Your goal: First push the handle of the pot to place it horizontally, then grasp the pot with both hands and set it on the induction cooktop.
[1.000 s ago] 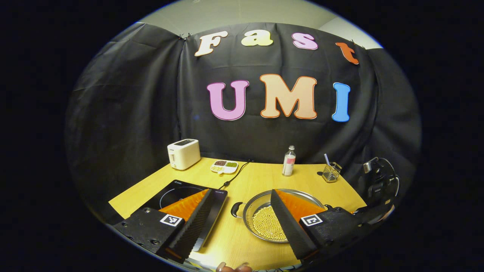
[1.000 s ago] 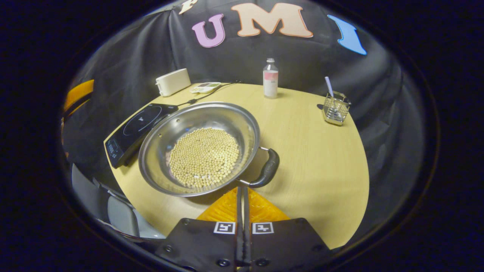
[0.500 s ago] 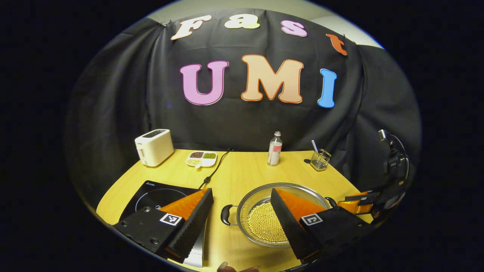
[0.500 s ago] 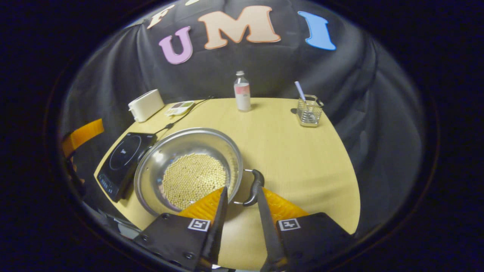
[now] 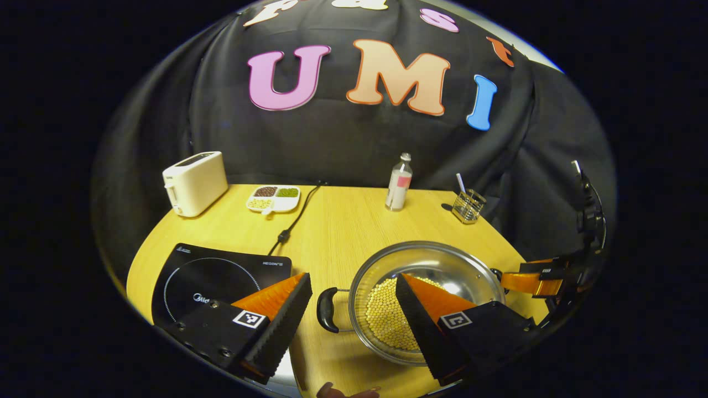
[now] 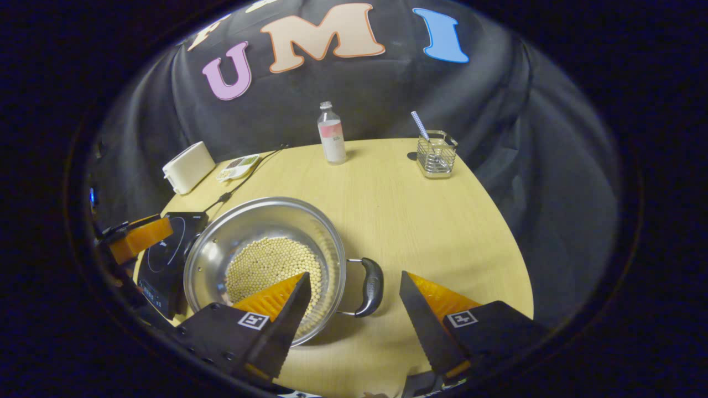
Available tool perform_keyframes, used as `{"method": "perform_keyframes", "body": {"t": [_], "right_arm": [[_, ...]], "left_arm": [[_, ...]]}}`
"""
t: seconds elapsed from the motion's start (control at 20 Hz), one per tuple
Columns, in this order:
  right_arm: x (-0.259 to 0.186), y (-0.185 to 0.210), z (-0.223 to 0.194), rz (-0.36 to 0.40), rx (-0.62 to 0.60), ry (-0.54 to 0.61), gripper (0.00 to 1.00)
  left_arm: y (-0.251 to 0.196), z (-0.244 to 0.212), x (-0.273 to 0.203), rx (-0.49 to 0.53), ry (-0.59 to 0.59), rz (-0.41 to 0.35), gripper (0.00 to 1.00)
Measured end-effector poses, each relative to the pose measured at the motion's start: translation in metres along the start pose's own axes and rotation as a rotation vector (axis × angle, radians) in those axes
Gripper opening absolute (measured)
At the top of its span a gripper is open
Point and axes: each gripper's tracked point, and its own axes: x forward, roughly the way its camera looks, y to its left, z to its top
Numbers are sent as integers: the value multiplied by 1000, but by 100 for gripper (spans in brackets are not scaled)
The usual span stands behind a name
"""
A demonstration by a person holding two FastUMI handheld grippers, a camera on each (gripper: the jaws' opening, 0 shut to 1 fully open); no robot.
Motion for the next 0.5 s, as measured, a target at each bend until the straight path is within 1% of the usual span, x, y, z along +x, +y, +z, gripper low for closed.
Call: {"method": "perform_keyframes", "body": {"t": [0.15, 0.2, 0.25, 0.3, 0.45, 0.5], "right_arm": [[12, -4, -4, -24, -2, 25, 100], [17, -6, -4, -29, 10, 24, 96], [20, -5, -5, -27, 24, 29, 100], [25, -7, -7, -30, 33, 34, 96], [37, -10, -12, -38, 26, 54, 96], [40, -11, -14, -41, 22, 58, 100]], "left_arm": [[6, -12, 18, 23, 44, -7, 99], [8, -16, 23, 20, 54, -6, 99], [9, -20, 28, 15, 67, -7, 99], [10, -23, 32, 9, 80, -8, 99], [15, -39, 45, -10, 130, -3, 99], [17, -44, 48, -19, 144, 0, 99]]}}
